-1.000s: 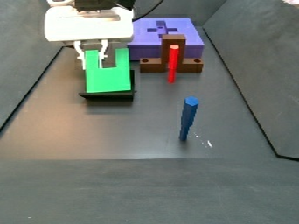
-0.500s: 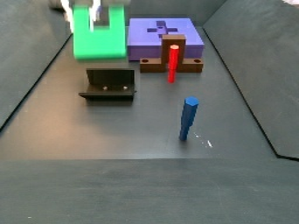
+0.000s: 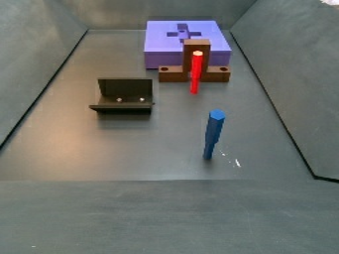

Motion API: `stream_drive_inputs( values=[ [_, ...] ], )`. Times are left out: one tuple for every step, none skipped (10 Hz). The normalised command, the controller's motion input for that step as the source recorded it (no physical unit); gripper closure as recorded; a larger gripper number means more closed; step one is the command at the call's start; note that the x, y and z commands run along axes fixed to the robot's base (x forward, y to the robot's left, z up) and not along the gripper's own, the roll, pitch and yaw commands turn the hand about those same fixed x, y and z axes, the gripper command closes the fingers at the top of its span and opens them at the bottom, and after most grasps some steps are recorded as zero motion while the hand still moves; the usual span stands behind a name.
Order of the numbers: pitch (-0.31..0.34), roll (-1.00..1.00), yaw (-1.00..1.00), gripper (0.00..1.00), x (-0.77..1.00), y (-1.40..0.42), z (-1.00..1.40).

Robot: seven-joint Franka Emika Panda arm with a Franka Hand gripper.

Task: Pick up the green object. Move up. Place the green object on the fixture. Regrasp the green object. Move to above the board. Insert the green object.
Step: Move to above the board.

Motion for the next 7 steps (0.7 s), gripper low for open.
stream_drive_inputs(
  values=[
    [0.09,0.01,0.05,1.0,0.05,-0.02,0.2],
    [0.018,-1.0,-0.08,1.0,-1.16,-1.4,0.27],
    [-0.012,-1.0,-0.08,1.0,-1.2,-1.4,0.27],
    [-0.031,-1.0,-0.07,1.0,-1.27,-1.4,0.26],
    [-0.044,-1.0,-0.07,1.0,-1.33,-1.4,0.24],
    [-0.046,-1.0,-0.06,1.0,-1.34,-1.4,0.23],
    [-0.04,-1.0,-0.06,1.0,-1.34,-1.4,0.23]
  ],
)
